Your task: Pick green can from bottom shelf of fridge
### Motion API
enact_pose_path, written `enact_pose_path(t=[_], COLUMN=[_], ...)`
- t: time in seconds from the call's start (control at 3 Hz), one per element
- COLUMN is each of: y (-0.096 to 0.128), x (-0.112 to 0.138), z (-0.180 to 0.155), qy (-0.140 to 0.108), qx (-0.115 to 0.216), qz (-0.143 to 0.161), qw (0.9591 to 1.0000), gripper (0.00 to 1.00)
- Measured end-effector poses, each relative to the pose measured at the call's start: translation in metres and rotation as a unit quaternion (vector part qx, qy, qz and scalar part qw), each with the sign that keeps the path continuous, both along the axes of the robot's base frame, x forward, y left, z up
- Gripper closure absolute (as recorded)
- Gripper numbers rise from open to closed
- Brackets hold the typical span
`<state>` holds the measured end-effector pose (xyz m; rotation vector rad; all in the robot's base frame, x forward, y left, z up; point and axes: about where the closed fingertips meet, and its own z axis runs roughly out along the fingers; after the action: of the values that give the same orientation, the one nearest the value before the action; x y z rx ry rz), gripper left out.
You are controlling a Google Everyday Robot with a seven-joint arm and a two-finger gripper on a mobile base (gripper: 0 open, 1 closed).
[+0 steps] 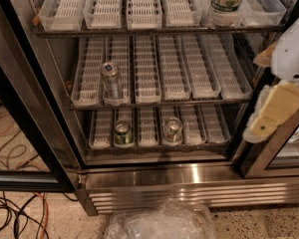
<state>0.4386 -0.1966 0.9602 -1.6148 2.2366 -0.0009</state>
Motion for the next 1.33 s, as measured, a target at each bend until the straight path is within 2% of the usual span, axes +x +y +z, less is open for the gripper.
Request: enact_pose_path(t=[0.33,0.67,1.0,1.33], y=[0.053,0.100,0.113,0.113], x=[-0.006,-0.017,-0.007,-0.006], z=[-0.045,-0.082,-0.078,-0.077], qy=[0.026,0.054,0.037,0.036], qx=[0.107,0.206,0.240,0.240], qz=[-0.038,-0.089,-0.104,-0.103], qw=[0.9932,0.9730,0.9644,0.9645], gripper=[0.00,0.00,0.00,0.00])
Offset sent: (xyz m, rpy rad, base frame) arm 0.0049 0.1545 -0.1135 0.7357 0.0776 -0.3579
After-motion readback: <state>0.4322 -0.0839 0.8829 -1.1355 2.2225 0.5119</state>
